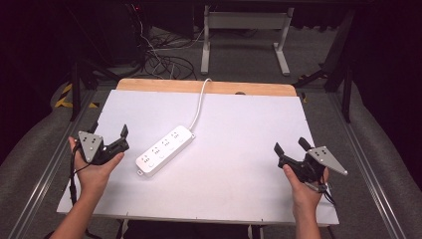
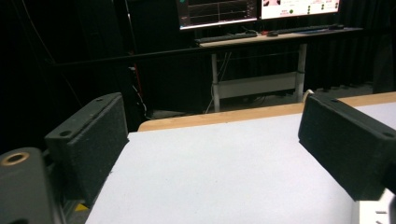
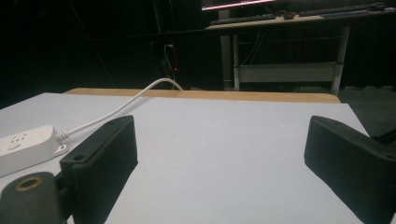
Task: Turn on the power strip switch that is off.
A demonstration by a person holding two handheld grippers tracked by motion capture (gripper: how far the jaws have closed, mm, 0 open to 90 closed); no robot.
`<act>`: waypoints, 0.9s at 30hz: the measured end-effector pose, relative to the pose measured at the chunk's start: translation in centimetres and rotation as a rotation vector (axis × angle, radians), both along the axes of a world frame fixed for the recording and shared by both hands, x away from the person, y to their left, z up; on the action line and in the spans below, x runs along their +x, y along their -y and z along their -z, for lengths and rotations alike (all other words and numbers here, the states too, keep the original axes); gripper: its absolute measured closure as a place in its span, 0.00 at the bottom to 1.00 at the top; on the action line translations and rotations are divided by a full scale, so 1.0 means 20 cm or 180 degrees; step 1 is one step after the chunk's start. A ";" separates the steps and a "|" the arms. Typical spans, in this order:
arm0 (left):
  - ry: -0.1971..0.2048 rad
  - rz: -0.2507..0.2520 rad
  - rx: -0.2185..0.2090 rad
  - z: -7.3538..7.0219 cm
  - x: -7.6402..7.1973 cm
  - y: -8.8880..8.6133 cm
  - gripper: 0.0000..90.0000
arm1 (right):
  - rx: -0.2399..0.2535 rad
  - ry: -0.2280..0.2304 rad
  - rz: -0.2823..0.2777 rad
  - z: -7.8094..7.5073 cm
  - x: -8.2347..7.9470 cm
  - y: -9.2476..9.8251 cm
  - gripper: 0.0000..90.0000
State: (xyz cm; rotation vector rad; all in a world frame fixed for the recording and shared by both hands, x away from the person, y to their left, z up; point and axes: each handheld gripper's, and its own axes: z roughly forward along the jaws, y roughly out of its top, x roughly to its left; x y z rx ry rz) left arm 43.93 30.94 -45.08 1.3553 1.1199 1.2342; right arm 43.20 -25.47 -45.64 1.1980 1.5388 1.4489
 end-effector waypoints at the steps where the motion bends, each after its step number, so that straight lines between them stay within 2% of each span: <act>1: -0.0012 -0.0017 0.0039 0.01 0.00 0.00 0.08 | -0.0003 0.0006 -0.0004 0.00 0.00 0.00 0.11; 4: 0.0004 -0.0055 0.0156 0.03 0.01 0.01 0.07 | 0.0002 0.0014 0.0006 0.00 0.00 0.00 0.11; 11: 0.0011 -0.0108 0.0113 0.04 0.01 -0.01 0.07 | -0.0009 0.0004 0.0004 0.00 0.01 0.00 0.11; 17: -0.0004 -0.0171 0.0017 0.04 0.01 -0.04 0.07 | -0.0013 0.0002 -0.0010 0.00 0.01 -0.01 0.11; 27: -0.0017 -0.0164 0.0066 0.06 0.01 -0.04 0.07 | -0.0037 -0.0005 -0.0018 0.00 0.01 -0.01 0.11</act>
